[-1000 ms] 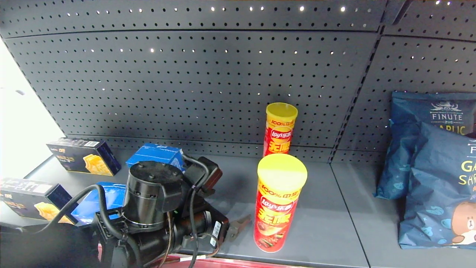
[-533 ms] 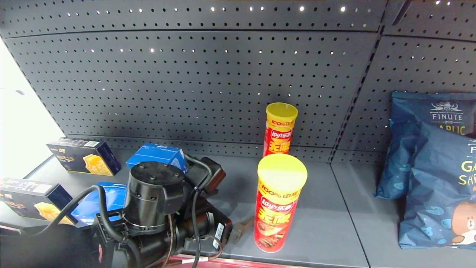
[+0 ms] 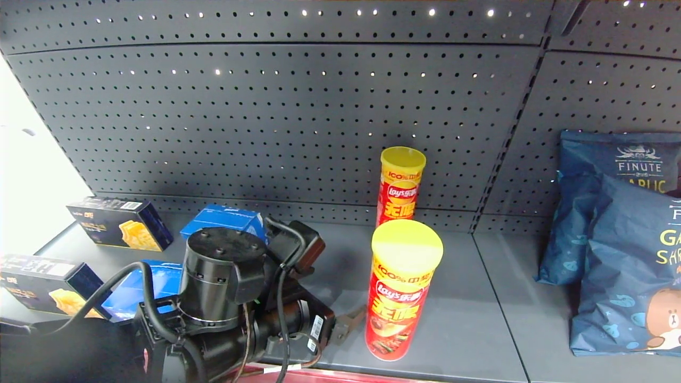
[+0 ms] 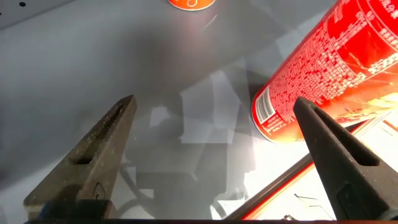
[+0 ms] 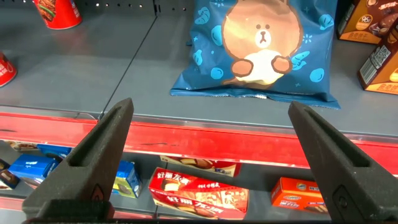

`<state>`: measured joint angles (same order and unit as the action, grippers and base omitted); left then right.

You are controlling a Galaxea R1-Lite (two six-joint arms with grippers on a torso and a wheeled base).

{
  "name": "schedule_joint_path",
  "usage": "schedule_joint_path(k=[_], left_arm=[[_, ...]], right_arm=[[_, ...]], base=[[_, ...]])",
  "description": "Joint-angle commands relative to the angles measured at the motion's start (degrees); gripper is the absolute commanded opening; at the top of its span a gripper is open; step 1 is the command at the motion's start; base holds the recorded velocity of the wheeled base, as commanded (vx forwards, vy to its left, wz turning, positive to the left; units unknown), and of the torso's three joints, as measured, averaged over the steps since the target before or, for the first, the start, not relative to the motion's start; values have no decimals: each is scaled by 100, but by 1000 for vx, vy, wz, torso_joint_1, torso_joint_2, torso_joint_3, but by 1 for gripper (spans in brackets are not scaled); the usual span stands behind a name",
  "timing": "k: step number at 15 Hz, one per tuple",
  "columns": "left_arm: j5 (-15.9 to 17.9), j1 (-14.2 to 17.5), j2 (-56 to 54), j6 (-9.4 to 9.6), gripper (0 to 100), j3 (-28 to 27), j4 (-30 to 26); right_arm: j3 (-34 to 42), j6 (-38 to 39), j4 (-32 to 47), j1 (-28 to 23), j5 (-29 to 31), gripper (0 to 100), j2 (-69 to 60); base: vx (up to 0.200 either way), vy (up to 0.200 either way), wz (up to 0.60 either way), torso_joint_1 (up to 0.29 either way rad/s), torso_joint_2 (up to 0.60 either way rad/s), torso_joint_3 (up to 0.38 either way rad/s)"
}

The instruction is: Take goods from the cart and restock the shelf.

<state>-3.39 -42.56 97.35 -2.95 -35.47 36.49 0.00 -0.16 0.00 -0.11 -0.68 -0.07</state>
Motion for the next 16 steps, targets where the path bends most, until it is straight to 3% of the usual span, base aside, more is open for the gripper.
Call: schedule_joint_path(k=[1, 16], left_arm=[[-4, -25, 12, -4, 100, -3, -1], [-48, -148, 73, -21, 100, -74, -19]], right_arm=[[0, -2, 0, -7, -2, 100, 7], [0, -2, 0, -7, -2, 100, 7]], base=[[0, 0, 0, 0, 0, 0], [0, 0, 0, 0, 0, 0]])
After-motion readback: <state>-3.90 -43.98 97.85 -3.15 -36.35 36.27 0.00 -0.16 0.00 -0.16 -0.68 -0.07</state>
